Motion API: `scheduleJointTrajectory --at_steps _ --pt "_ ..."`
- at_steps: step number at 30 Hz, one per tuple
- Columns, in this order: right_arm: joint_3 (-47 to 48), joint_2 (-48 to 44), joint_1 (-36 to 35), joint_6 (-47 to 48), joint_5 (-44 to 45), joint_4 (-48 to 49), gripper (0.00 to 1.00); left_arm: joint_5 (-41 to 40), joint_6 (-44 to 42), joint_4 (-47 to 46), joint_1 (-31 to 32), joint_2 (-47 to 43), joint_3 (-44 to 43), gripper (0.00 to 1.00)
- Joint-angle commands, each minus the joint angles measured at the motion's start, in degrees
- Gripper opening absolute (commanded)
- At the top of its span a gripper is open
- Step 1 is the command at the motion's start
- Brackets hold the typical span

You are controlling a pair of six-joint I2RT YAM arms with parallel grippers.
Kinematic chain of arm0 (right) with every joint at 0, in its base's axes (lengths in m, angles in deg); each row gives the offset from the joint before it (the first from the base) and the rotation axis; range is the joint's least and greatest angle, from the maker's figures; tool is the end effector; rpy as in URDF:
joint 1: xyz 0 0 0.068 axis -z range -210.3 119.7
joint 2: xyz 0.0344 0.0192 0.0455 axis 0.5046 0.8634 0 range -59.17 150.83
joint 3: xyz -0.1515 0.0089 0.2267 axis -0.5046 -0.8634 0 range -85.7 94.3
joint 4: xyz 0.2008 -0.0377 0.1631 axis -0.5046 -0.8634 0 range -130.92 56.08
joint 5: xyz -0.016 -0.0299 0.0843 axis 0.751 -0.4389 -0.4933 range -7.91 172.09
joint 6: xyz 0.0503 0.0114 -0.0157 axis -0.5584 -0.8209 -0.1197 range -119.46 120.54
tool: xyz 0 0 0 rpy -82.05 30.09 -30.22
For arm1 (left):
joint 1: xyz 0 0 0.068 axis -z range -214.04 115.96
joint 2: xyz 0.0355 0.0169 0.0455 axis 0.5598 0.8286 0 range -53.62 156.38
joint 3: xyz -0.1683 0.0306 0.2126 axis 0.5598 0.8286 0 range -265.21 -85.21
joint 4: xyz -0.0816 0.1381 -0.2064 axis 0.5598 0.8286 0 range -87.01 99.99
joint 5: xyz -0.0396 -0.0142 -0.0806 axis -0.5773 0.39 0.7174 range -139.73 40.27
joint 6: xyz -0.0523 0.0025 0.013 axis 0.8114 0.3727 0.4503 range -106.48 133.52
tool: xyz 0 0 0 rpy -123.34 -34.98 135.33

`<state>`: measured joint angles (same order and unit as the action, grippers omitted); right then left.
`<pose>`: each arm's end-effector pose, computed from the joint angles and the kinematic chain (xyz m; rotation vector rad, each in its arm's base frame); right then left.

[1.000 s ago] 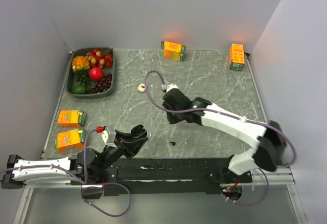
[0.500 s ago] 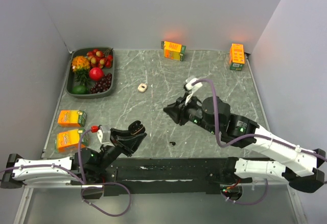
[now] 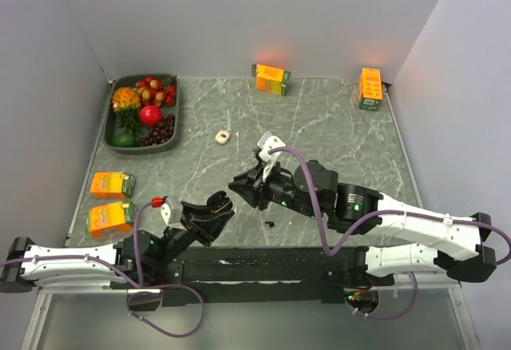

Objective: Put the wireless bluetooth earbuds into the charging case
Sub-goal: Place the earbud in the charging case.

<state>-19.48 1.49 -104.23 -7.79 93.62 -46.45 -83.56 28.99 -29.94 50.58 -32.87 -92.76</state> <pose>0.0723 0.2254 0.4138 -0.8242 1.5703 0.8940 0.0311 -0.1204 0.2445 0.2668 1.3471 -1.1270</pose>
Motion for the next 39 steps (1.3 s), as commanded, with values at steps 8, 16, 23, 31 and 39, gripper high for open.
scheduleJointTrajectory --at_steps 8,16,23,31,39 --pt "0.4 1.5 -1.6 0.8 -1.4 4.7 0.0 3.4 -3.6 -0.7 0.3 1.7 -3.1 0.01" --pt "-3.3 0.5 -2.2 0.8 -2.1 6.0 0.0 3.4 -3.5 -1.2 0.3 2.0 -3.2 0.01" --pt "-4.8 0.3 -2.7 0.3 -2.2 6.5 0.0 3.1 -3.3 -1.0 0.3 2.0 -3.4 0.01" --pt "-5.7 0.5 -3.3 0.5 -1.6 7.5 0.0 3.1 -3.1 -1.3 0.3 2.4 -3.7 0.01" --pt "-6.7 1.2 -3.8 1.0 -0.3 8.5 0.0 3.1 -3.0 -1.1 0.3 2.0 -3.7 0.01"
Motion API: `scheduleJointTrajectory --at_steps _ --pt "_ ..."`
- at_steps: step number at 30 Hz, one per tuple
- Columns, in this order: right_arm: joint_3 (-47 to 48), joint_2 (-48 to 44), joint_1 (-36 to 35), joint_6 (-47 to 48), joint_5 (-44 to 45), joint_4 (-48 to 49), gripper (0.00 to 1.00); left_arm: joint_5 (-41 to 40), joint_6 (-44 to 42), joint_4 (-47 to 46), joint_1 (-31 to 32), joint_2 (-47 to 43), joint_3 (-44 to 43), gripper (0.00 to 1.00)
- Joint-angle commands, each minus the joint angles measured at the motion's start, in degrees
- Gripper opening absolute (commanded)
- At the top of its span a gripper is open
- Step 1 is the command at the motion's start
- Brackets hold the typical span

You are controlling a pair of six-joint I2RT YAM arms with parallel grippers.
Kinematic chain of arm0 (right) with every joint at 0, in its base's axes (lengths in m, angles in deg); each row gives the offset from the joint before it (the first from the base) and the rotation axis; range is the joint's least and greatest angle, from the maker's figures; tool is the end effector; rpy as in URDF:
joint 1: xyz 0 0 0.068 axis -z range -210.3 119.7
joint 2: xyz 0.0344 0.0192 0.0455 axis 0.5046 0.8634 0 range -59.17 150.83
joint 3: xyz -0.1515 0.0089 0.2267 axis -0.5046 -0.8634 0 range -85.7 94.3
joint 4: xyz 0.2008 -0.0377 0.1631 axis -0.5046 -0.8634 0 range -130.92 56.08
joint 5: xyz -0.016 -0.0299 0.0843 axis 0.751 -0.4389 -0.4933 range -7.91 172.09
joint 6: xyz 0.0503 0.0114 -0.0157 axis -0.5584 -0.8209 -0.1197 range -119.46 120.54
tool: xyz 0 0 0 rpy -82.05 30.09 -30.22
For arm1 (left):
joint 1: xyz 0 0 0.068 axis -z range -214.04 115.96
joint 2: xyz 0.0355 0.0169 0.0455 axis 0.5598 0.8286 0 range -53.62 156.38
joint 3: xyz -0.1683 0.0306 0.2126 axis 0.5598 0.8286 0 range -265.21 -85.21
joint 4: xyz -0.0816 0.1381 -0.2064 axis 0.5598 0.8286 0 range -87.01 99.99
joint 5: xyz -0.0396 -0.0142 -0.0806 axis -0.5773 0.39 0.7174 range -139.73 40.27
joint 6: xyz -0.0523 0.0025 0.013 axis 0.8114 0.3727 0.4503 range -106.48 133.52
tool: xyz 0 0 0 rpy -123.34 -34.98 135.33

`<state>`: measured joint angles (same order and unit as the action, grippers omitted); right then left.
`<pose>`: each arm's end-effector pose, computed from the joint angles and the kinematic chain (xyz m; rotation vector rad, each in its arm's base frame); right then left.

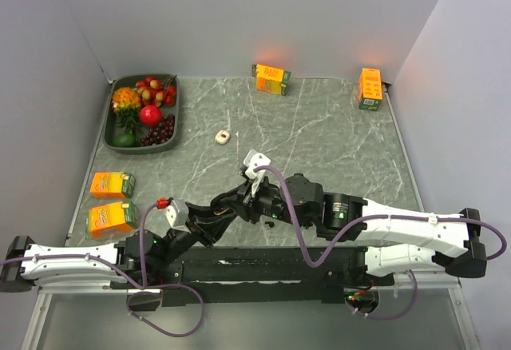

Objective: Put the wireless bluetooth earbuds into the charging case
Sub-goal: Place the earbud in the charging case.

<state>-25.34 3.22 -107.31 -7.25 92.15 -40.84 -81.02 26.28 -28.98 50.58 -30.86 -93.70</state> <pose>0.0627 0.2444 0.3817 -0.9177 1.5699 0.9271 0.0303 -0.1259 0.2452 0.3592 1.3446 -1.0959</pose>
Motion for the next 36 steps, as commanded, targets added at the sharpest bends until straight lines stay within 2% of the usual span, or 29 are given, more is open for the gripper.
scheduleJointTrajectory --at_steps 1,24,36 --pt "-1.0 -0.4 -0.8 0.5 1.4 3.0 0.0 0.6 -0.3 -2.0 0.3 0.0 -2.8 0.01" --pt "-1.6 1.2 -1.1 0.2 3.7 3.2 0.0 0.9 -0.1 -2.0 0.3 -0.8 -2.8 0.01" --pt "-0.5 2.0 -0.9 -2.0 4.3 -0.2 0.0 0.8 -0.4 -2.8 0.3 -0.4 -2.8 0.01"
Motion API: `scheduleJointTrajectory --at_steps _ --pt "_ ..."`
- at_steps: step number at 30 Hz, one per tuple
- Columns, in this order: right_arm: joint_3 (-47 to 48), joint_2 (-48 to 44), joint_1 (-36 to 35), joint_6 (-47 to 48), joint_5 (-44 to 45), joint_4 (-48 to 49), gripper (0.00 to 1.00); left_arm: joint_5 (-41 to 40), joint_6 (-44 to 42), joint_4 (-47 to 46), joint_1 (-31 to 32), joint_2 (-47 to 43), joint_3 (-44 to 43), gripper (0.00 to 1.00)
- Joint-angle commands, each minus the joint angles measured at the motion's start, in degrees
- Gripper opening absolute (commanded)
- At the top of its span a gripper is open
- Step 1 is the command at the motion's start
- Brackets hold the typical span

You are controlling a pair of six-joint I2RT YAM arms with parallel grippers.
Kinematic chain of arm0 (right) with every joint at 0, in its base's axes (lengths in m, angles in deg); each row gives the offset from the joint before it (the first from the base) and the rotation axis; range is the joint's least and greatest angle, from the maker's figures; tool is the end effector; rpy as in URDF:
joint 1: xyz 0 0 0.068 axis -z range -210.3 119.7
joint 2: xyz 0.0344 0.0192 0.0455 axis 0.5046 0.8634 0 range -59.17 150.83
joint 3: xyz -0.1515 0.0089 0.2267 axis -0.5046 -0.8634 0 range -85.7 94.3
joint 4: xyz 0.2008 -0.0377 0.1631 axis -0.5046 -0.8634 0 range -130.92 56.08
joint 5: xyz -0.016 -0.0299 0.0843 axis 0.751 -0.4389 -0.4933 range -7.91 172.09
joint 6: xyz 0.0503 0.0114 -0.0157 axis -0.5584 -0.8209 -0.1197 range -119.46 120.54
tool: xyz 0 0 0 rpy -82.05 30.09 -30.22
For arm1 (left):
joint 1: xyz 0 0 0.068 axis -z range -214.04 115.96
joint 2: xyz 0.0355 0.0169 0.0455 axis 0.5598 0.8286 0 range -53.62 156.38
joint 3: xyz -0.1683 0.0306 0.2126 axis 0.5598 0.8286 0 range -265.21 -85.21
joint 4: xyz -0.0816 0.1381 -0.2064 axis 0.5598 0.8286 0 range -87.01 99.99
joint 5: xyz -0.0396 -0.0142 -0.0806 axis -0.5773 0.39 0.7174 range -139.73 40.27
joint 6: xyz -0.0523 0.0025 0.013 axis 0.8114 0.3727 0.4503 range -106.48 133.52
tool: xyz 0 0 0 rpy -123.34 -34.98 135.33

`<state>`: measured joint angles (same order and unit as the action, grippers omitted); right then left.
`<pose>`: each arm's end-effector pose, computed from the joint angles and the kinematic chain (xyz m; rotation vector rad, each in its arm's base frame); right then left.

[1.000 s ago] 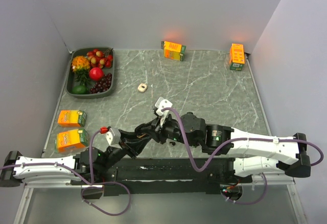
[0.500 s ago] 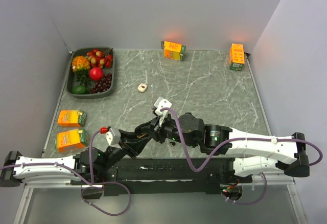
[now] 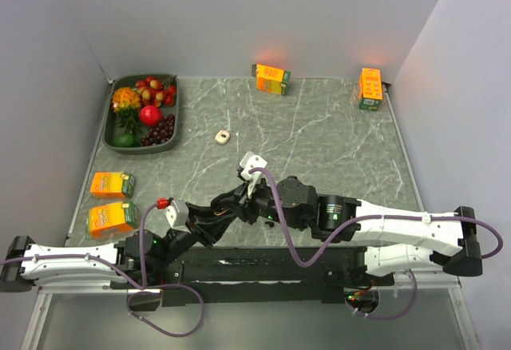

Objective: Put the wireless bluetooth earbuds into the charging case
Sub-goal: Place the earbud in the charging case.

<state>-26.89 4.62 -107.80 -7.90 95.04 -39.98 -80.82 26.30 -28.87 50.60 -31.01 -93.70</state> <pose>0.0639 0.2514 0.3680 -0.9001 1.6113 0.8790 0.0301 -0.1257 0.2453 0.3617 1.3432 -1.0993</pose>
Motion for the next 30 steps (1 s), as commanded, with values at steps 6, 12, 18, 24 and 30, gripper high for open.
scheduleJointTrajectory --at_steps 6,12,18,24,30 --pt "2.2 1.8 -0.6 -2.0 1.7 -2.6 0.0 0.5 -0.5 -2.8 0.3 -0.3 -2.8 0.01" --pt "2.5 1.2 -0.5 -3.2 2.9 -4.4 0.0 0.2 -0.4 -2.4 0.2 -0.8 -2.7 0.01" --pt "2.0 0.1 -0.6 -3.8 4.2 -5.6 0.0 0.0 -0.6 -2.7 0.3 -1.0 -2.6 0.01" --pt "1.8 -0.4 -0.5 -3.8 5.1 -5.6 0.0 0.2 -0.8 -2.9 0.3 -0.5 -2.7 0.01" --pt "2.6 0.0 -0.3 -3.2 5.8 -5.6 0.0 0.2 -0.8 -3.0 0.3 -0.4 -2.7 0.01"
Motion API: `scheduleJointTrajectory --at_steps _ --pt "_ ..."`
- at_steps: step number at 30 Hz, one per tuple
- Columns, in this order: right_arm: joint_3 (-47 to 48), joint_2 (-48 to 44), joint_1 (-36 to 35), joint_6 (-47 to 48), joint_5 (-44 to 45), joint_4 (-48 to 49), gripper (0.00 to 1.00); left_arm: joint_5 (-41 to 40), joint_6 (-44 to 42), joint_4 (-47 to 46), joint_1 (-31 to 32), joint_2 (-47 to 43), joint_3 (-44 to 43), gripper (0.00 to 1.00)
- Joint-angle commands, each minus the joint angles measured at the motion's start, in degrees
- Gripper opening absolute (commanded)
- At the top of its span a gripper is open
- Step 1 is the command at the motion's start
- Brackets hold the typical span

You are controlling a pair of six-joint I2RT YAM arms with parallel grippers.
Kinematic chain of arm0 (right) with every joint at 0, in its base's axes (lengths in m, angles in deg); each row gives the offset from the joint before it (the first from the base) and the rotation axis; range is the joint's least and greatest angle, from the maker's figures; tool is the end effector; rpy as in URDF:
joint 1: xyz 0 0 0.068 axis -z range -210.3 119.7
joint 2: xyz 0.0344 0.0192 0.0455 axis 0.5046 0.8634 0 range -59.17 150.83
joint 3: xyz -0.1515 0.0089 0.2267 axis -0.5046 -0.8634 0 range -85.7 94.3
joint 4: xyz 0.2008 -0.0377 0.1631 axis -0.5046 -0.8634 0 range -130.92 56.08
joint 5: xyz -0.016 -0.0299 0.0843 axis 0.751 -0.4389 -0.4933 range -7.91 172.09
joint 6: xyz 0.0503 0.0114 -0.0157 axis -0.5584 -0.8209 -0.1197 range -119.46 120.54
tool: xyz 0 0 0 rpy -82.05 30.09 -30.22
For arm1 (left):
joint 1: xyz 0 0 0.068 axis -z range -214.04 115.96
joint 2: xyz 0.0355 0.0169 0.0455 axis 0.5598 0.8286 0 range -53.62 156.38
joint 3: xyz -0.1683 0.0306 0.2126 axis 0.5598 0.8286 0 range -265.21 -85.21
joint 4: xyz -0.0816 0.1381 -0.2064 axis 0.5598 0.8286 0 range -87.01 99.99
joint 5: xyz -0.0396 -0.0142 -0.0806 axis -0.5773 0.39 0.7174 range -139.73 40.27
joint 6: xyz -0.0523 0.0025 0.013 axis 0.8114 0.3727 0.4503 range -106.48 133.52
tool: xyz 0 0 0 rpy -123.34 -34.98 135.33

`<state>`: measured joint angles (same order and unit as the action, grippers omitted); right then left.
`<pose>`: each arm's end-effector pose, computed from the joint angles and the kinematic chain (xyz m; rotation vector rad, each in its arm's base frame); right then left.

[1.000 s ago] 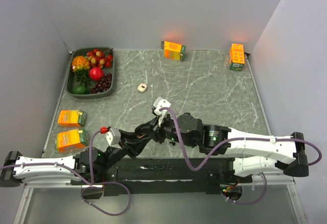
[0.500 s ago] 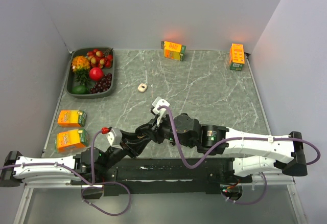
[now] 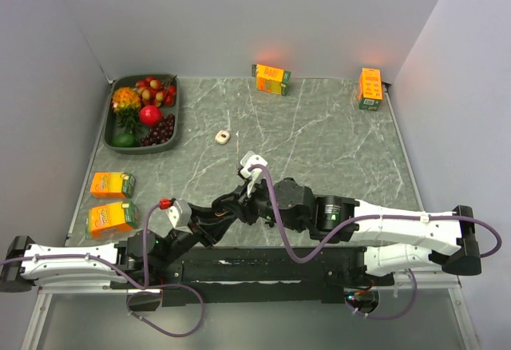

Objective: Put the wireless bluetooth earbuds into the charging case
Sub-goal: Place the earbud in the charging case.

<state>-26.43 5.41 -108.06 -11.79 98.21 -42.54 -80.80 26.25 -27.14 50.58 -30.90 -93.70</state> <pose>0.0650 0.2531 0.3629 -0.8403 1.6931 0.8518 0.0302 -0.1269 0.2421 0.3842 1.3643 -1.0790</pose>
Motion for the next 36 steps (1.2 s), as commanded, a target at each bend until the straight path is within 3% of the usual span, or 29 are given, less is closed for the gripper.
scheduleJointTrajectory --at_steps 1,22,31,36 --pt "2.1 -0.8 0.1 0.7 2.6 -3.1 0.0 0.2 -0.8 -4.8 0.2 -0.4 -2.7 0.01" --pt "1.3 0.5 0.9 -1.3 0.3 -4.8 0.0 0.7 -1.5 -5.4 0.3 0.0 -3.4 0.01" --pt "2.0 0.1 0.9 -1.7 -0.3 -4.6 0.15 0.6 -1.7 -5.3 0.3 -0.5 -2.9 0.01" --pt "2.3 -0.5 0.9 -2.0 0.0 -4.8 0.1 0.4 -3.1 -5.8 0.3 -0.5 -2.2 0.01"
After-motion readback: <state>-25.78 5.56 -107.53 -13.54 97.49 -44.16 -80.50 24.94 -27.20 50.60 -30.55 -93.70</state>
